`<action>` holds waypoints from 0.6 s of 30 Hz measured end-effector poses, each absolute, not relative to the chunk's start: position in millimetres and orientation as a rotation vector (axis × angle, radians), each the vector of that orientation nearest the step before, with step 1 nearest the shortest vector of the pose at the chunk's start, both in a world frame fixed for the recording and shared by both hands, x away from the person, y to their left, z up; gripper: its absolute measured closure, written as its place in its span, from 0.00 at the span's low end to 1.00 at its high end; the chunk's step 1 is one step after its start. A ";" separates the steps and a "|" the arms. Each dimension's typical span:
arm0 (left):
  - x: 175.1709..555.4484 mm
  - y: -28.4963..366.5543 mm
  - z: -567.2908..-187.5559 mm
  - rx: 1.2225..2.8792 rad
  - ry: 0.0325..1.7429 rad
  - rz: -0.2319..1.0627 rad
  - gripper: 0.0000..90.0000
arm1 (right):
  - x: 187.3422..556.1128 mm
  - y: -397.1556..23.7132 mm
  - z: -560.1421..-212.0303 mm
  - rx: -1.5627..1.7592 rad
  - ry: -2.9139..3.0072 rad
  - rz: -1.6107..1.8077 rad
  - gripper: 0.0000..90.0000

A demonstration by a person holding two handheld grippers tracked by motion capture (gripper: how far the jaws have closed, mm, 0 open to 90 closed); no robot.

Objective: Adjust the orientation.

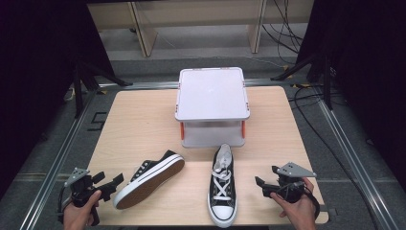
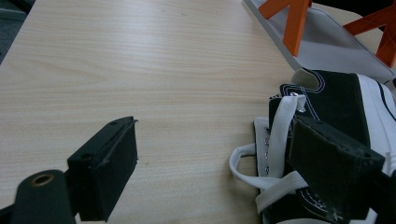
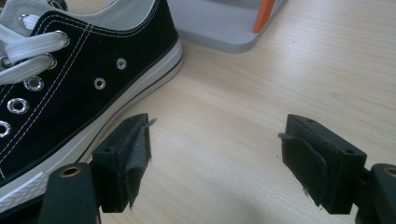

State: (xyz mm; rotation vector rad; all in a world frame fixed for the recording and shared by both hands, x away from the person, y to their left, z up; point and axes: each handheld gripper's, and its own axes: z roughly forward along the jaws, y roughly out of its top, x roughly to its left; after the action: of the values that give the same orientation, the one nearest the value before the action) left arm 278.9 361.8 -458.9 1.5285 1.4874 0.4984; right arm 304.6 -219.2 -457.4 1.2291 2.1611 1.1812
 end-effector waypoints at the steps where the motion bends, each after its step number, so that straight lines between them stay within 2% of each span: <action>1: 278.9 361.9 -458.5 1.525 1.486 0.497 0.16 | 305.1 -219.0 -457.9 1.236 2.169 1.193 0.28; 12: 281.3 353.2 -439.8 1.516 1.400 0.401 0.17 | 305.9 -215.1 -459.9 1.236 2.199 1.179 0.28; 18: 292.7 345.6 -440.0 1.542 1.384 0.319 0.21 | 306.0 -213.5 -460.3 1.214 2.199 1.156 0.28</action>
State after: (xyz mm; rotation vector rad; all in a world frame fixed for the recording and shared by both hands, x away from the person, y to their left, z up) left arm 292.7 345.6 -440.0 1.5417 1.3840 0.3192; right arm 306.0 -213.5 -460.3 1.2136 2.1989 1.1561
